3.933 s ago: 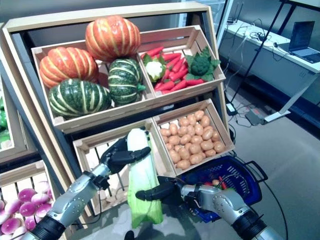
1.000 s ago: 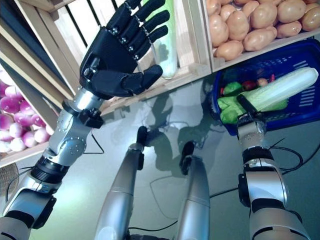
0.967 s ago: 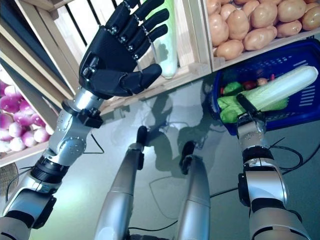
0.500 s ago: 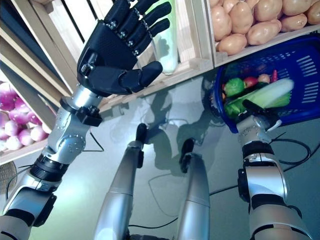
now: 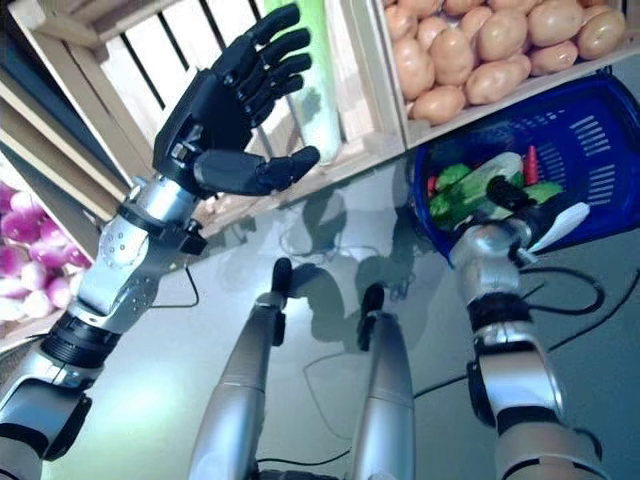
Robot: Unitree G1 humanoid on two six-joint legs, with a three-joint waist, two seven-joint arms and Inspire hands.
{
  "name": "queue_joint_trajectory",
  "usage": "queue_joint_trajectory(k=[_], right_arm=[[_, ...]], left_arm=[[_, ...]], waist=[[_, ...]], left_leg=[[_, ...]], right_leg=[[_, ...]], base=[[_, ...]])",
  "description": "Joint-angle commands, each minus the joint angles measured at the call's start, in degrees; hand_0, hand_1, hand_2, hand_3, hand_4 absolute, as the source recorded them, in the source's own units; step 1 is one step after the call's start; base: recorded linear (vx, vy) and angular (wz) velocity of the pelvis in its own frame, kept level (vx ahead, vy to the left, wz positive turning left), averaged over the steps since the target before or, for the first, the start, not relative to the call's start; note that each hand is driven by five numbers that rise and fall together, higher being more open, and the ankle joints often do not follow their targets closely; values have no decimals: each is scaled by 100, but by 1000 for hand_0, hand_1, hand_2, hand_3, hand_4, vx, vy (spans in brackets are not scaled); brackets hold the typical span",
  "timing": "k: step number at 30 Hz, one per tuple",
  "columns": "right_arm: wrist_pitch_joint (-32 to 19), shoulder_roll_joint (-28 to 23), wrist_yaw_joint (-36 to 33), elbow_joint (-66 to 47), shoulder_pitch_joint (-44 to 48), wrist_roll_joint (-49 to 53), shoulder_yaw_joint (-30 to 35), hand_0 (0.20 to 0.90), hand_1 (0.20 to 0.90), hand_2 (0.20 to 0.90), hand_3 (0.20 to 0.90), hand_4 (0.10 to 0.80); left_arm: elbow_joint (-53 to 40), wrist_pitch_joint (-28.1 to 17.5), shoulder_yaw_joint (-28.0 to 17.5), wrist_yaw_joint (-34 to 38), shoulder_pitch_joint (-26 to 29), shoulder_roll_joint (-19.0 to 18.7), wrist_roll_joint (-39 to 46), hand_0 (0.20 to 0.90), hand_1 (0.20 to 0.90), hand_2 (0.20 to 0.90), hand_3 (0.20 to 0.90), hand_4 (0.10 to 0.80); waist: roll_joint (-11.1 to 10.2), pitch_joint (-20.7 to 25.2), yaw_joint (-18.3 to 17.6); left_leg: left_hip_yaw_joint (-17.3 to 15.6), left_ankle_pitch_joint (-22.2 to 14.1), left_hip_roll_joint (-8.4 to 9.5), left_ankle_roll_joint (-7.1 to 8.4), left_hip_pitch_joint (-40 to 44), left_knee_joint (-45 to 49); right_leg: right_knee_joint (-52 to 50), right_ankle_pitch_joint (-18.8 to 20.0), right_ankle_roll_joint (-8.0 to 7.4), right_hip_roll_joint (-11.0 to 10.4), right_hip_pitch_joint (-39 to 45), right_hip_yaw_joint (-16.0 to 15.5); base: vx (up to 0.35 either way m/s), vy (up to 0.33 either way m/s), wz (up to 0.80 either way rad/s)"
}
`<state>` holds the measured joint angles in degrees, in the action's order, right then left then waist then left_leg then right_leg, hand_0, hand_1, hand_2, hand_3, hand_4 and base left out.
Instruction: Put vegetables into the basket
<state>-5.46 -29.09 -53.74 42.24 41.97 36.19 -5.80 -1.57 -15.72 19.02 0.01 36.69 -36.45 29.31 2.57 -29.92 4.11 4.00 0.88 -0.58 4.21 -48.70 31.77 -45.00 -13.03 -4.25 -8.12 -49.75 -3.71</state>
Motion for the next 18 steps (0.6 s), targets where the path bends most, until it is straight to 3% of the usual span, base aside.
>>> queue_joint_trajectory(k=[1, 5, 11, 18], right_arm=[[-590, -252, 134, -569, -352, -410, 101, 900, 900, 900, 900, 800], [-799, -118, 665, -802, -1065, 21, 22, 900, 900, 900, 900, 800], [-1084, 90, 628, -840, -1740, 213, -33, 900, 900, 900, 900, 800], [-1191, 62, 1091, -553, -1980, 601, -317, 900, 900, 900, 900, 800]], left_arm=[[-274, -558, -732, 1490, 391, -264, -2576, 900, 900, 900, 900, 800], [150, 204, -776, 2324, 397, -1195, -4324, 900, 900, 900, 900, 800], [240, 987, -583, 2572, 527, -1960, -5734, 900, 900, 900, 900, 800], [582, 1992, 881, 2474, 1924, -2788, -7639, 900, 900, 900, 900, 800]], waist=[[128, 12, -75], [130, 12, -135], [128, 12, -211], [103, 12, -420]], left_leg=[[-539, -649, 303, -488, 451, 67], [-588, -568, 288, -440, 676, -201], [-663, -563, 283, -441, 787, -262], [-774, -488, 233, -457, 847, -395]], right_leg=[[892, 584, 339, 391, 704, -246], [1202, 605, 320, 381, 956, -282], [1279, 598, 370, 330, 1081, -327], [1400, 728, 362, 265, 1082, -354]], base=[[4, 52, -3], [9, 47, -6], [8, 33, 0], [3, 52, -1]])
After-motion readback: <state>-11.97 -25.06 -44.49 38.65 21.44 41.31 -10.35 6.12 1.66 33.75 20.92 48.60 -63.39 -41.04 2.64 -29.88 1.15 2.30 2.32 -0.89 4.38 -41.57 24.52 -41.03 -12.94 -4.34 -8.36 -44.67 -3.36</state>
